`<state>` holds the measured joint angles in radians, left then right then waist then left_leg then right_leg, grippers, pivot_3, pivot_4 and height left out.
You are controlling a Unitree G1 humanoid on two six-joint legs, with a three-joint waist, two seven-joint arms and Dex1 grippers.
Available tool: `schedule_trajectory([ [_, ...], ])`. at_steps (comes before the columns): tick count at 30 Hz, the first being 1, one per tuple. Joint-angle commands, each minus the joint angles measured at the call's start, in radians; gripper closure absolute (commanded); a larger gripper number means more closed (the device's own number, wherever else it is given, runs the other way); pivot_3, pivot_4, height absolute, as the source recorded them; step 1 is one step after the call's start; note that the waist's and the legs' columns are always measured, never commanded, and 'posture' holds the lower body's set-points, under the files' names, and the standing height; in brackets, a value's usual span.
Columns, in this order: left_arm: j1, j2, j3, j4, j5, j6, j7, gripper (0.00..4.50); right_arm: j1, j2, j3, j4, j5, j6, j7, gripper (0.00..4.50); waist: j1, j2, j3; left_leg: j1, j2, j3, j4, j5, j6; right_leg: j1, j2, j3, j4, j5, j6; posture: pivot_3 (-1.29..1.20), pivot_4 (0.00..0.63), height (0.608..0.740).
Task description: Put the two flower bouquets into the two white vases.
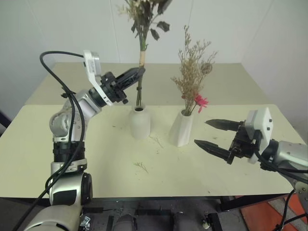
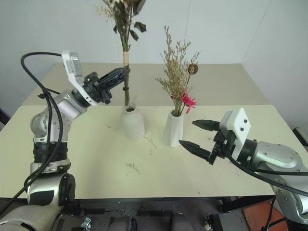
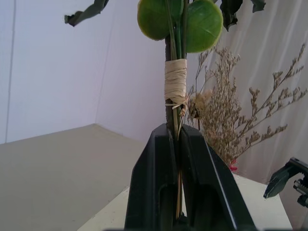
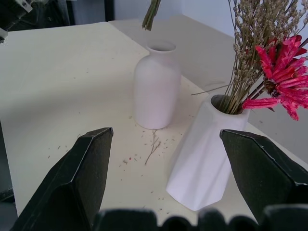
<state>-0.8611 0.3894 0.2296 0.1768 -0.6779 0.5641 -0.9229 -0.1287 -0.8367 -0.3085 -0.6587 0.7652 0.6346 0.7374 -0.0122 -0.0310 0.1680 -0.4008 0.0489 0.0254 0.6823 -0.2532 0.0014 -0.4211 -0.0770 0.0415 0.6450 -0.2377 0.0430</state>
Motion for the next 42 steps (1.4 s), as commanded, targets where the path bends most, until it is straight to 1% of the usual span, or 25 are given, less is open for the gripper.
schedule_trajectory([
  [1,-0.021,0.006,0.000,0.025,0.027,-0.076,-0.007,4.47,0.003,-0.002,-0.051,-0.034,0.017,-0.019,-0.010,0.27,0.000,0.000,0.000,0.000,0.000,0.000,0.000,0.000,0.000,0.000,0.000,0.000,0.000,0.000,0.000,0.00,0.150,0.740],
  [7,-0.027,-0.011,-0.006,0.080,0.068,-0.145,0.028,4.47,0.005,-0.003,-0.057,-0.038,0.025,-0.014,-0.013,0.27,0.001,0.000,0.000,0.000,0.000,0.000,0.000,0.000,0.000,0.000,0.000,0.000,-0.001,0.000,0.000,0.00,0.150,0.740],
  [26,0.044,-0.061,-0.046,0.075,0.119,-0.181,0.052,4.47,0.023,-0.005,-0.068,-0.068,0.065,-0.007,-0.056,0.27,0.000,0.000,0.000,0.000,0.000,0.000,0.000,0.000,0.000,0.000,0.000,0.000,-0.001,0.000,0.000,0.00,0.150,0.740],
  [39,0.107,-0.016,-0.054,0.006,0.112,-0.122,0.051,4.47,0.008,-0.003,-0.058,-0.061,0.072,-0.011,-0.061,0.27,0.000,0.000,0.000,0.000,0.000,0.000,0.000,0.000,0.000,0.000,0.000,0.000,0.000,0.000,0.000,0.00,0.150,0.740],
  [41,0.113,-0.011,-0.050,-0.002,0.106,-0.104,0.058,3.82,0.006,-0.003,-0.058,-0.060,0.073,-0.010,-0.063,0.27,0.000,0.000,0.000,0.000,0.000,0.000,0.000,0.000,0.000,0.000,0.000,0.000,-0.001,0.000,0.000,0.00,0.150,0.740],
  [42,0.118,-0.007,-0.050,-0.010,0.105,-0.099,0.055,3.61,0.006,-0.002,-0.059,-0.061,0.074,-0.010,-0.063,0.27,0.000,0.000,0.000,0.000,0.000,0.000,0.000,0.000,0.000,0.000,0.000,0.000,-0.001,0.000,0.000,0.00,0.150,0.740],
])
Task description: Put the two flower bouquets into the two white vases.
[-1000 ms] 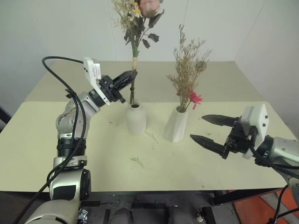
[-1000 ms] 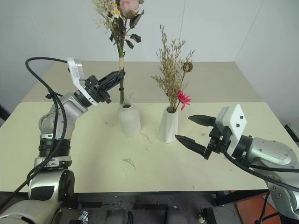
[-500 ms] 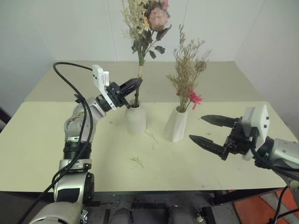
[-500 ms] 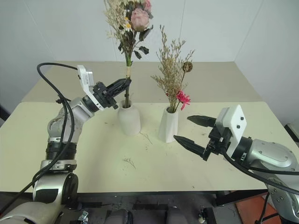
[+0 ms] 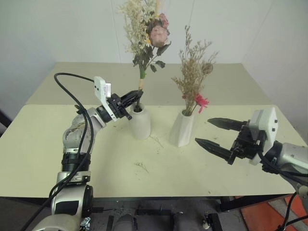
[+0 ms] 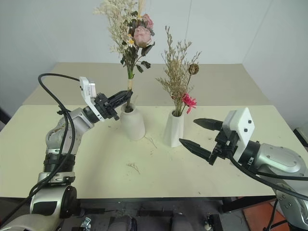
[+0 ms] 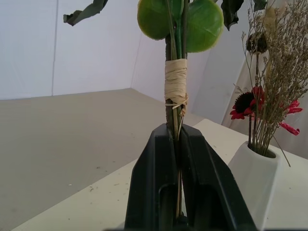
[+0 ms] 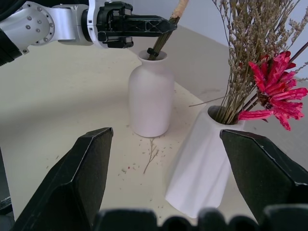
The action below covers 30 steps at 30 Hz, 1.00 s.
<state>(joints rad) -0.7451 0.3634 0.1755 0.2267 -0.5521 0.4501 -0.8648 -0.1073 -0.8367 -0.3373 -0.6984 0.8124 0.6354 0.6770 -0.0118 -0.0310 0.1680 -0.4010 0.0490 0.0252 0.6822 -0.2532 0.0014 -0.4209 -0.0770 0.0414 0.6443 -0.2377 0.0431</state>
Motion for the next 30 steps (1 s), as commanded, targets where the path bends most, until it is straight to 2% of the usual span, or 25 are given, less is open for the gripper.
schedule_trajectory([
  [1,0.005,0.023,0.004,-0.065,-0.021,0.021,-0.003,3.32,-0.017,-0.002,-0.029,-0.021,0.027,-0.010,-0.004,0.27,0.000,0.000,0.000,0.000,0.000,0.000,0.000,0.000,0.000,0.000,0.000,0.000,0.000,0.000,0.000,0.00,0.150,0.740],
  [11,0.014,0.043,0.013,-0.114,-0.032,0.057,0.003,0.12,-0.039,0.001,-0.006,-0.003,0.018,-0.019,-0.007,0.27,-0.001,0.000,0.000,0.000,0.000,0.000,0.000,0.000,0.000,0.000,0.000,0.000,0.000,0.000,0.000,0.00,0.150,0.740],
  [16,0.036,0.093,0.033,-0.179,-0.064,0.110,-0.013,0.02,-0.039,0.004,-0.004,-0.003,0.014,-0.020,-0.007,0.27,-0.002,0.000,0.000,0.000,0.000,0.000,0.000,0.000,0.000,0.000,0.000,0.000,0.000,0.000,0.000,0.00,0.150,0.740],
  [22,0.126,0.261,0.102,-0.315,-0.160,0.203,-0.080,0.02,-0.019,0.000,-0.019,-0.007,0.017,-0.021,0.001,0.27,-0.006,0.000,0.000,0.001,0.001,0.000,-0.001,0.000,0.000,-0.001,0.000,0.000,0.000,0.000,0.000,0.00,0.150,0.740],
  [30,0.233,0.432,0.186,-0.407,-0.239,0.256,-0.146,0.02,-0.011,-0.012,-0.025,0.013,0.013,-0.019,0.023,0.27,0.001,0.000,0.000,0.001,0.001,0.000,-0.001,0.000,0.000,0.000,0.000,0.000,-0.001,0.000,0.000,0.00,0.150,0.740],
])
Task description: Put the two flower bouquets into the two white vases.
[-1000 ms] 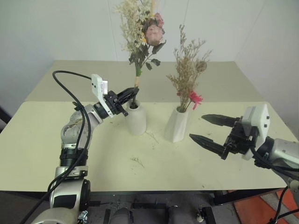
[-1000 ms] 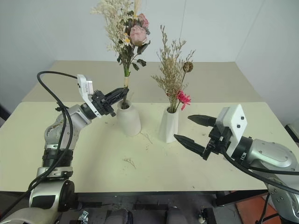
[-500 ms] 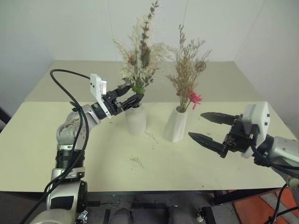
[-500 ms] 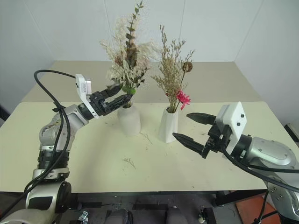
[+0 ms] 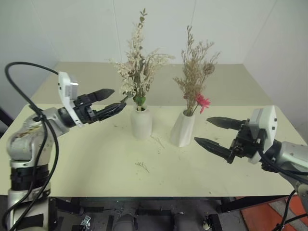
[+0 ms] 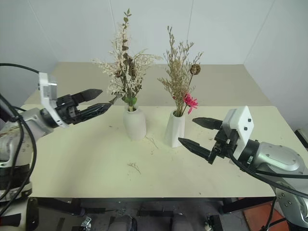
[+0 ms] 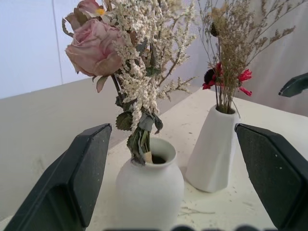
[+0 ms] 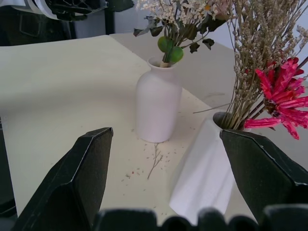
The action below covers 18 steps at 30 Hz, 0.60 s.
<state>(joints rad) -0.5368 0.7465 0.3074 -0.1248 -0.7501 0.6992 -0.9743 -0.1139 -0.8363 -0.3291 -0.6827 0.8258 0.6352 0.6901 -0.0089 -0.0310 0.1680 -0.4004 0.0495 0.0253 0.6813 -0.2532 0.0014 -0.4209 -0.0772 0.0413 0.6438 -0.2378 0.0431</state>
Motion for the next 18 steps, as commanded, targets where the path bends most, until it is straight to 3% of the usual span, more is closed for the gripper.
schedule_trajectory([
  [1,0.042,0.066,0.066,-0.067,-0.048,0.006,-0.048,0.02,-0.007,-0.016,-0.037,0.002,0.001,-0.016,0.012,0.27,-0.003,0.000,0.000,0.000,0.000,0.000,0.000,0.000,0.000,0.000,0.000,0.000,0.000,0.000,0.000,0.00,0.150,0.740],
  [8,0.184,0.165,0.148,-0.162,-0.107,0.013,-0.112,0.02,-0.001,-0.053,-0.075,0.038,0.001,-0.009,0.037,0.27,-0.004,0.000,0.000,0.001,0.000,0.001,-0.001,0.000,0.000,0.000,0.000,0.000,0.000,0.000,0.000,0.00,0.150,0.740],
  [18,0.269,0.216,0.161,-0.199,-0.125,-0.009,-0.173,0.02,0.001,-0.080,-0.093,0.071,0.001,-0.007,0.067,0.27,-0.003,0.000,0.000,0.000,0.000,0.001,-0.001,0.000,0.000,0.000,0.000,0.000,0.000,0.000,0.000,0.00,0.150,0.740],
])
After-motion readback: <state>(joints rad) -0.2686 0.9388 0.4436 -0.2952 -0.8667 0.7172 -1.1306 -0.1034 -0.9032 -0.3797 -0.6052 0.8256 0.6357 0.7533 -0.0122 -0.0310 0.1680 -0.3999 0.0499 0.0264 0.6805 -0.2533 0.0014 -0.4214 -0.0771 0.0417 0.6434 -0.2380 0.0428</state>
